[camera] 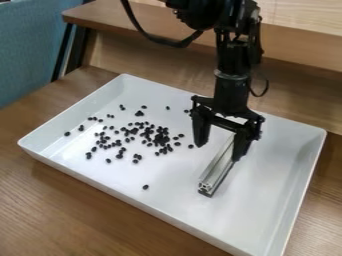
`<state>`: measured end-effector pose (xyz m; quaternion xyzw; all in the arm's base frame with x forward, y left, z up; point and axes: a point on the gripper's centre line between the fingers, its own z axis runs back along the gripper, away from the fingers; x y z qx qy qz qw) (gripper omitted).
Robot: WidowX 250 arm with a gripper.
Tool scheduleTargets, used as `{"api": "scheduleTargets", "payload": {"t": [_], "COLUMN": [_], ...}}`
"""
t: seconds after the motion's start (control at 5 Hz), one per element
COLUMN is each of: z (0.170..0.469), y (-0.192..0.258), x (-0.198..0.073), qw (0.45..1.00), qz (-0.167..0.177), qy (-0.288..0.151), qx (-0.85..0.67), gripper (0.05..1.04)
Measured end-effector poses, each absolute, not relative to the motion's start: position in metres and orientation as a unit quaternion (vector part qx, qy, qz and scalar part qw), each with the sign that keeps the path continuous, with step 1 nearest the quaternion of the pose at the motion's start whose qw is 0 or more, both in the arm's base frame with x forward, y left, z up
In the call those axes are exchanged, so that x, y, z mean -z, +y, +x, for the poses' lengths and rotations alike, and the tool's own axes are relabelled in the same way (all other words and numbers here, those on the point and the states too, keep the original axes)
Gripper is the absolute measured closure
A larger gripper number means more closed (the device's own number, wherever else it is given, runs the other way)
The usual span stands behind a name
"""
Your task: Sweep into pile
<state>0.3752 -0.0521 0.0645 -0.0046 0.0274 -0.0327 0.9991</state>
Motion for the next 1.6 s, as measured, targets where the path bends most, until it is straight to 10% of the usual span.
{"api": "scheduleTargets", "payload": {"t": [1.0,1.4,1.6], "z": [0.385,0.385,0.38], "y": [-0.059,-0.063,-0.056], "x": [-0.029,-0.027,-0.027], "qw": [0.998,0.997,0.996], "qz": [-0.028,-0.032,-0.041], "qy": [0.023,0.01,0.009], "qx": [0.044,0.071,0.081], "gripper": [0.133,0.67,0.678]}}
